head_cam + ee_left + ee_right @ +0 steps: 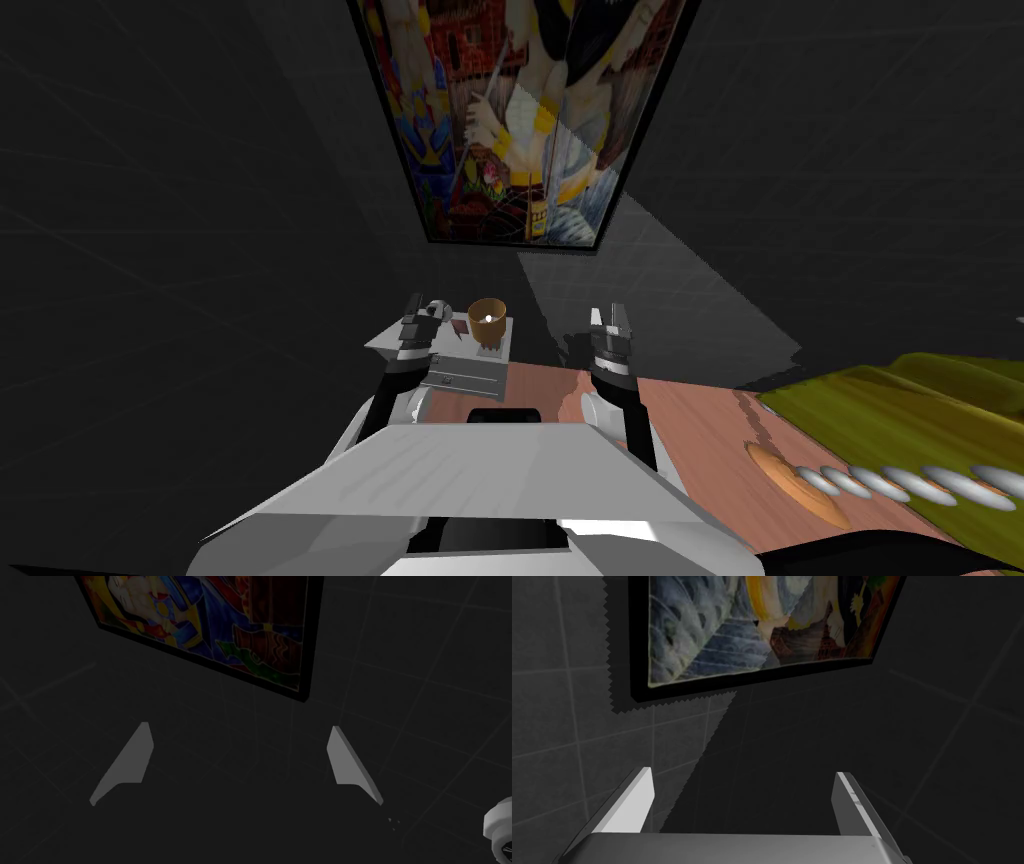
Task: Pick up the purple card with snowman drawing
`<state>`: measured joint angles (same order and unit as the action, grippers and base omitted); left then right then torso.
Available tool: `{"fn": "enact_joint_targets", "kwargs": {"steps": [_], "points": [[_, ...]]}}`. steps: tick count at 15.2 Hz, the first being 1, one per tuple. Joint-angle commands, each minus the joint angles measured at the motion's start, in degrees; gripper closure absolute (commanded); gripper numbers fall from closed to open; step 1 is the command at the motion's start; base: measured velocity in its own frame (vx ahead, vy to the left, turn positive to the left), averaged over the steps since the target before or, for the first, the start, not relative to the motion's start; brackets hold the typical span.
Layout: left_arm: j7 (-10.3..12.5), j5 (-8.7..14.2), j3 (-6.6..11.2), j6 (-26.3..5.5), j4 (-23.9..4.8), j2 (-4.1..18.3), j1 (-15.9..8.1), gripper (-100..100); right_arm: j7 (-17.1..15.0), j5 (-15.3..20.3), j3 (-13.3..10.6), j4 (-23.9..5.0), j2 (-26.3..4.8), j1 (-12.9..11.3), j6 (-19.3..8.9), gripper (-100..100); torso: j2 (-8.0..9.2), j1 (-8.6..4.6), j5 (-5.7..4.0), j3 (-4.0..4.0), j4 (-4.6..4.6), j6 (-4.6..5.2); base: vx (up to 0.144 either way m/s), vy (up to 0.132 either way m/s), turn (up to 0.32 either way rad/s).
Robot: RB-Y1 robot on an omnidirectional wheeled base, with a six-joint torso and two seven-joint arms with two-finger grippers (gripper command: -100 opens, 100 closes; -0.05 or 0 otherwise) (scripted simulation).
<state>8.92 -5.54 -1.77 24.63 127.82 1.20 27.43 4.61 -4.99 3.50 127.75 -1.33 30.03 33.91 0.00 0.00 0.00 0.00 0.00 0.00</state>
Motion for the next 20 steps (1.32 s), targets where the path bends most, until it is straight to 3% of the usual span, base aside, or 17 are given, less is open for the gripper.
{"fn": "enact_joint_targets", "kwargs": {"steps": [1, 4, 9, 14, 19, 20], "points": [[0.3, 0.2, 0.12, -0.9, -0.1, 1.6, -0.2, -100, 0.0, 0.0, 0.0, 0.0, 0.0, 0.0, 0.0, 0, 0.0, 0.0, 0.0, 0.0, 0.0, 0.0, -0.006, 0.016, -0.067], [1.4, 1.0, 0.6, -4.3, -0.5, 5.1, -1.1, -100, 0.0, 0.0, 0.0, 0.0, 0.0, 0.0, 0.0, 0, 0.04, 0.28, 0.05, 0.02, 0.01, 0.03, -0.01, 0.08, -0.164], [2.5, 1.9, 1.11, -8.2, -0.9, 7.4, -2.0, -100, 0.0, 0.0, 0.0, 0.0, 0.0, 0.0, 0.0, 0, 0.06, 0.51, 0.11, 0.03, 0.01, 0.03, -0.017, 0.108, -0.171], [4.7, 3.6, 2.13, -14.3, -1.7, 10.7, -3.7, -100, 0.0, 0.0, 0.0, 0.0, 0.0, 0.0, 0.0, 0, 0.03, 0.48, 0.11, 0.01, 0.01, 0.03, -0.018, 0.11, -0.201], [5.5, 4.2, 2.53, -18.2, -2.0, 11.8, -4.3, -100, 0.0, 0.0, 0.0, 0.0, 0.0, 0.0, 0.0, 0, -0.02, 0.47, 0.11, -0.01, 0.0, 0.03, -0.013, 0.099, -0.158], [6.4, 4.9, 2.96, -20.3, -2.3, 12.8, -5.0, -100, 0.0, 0.0, 0.0, 0.0, 0.0, 0.0, 0.0, 0, -0.03, 0.4, 0.1, -0.02, -0.01, 0.0, -0.02, 0.076, -0.193]]}}
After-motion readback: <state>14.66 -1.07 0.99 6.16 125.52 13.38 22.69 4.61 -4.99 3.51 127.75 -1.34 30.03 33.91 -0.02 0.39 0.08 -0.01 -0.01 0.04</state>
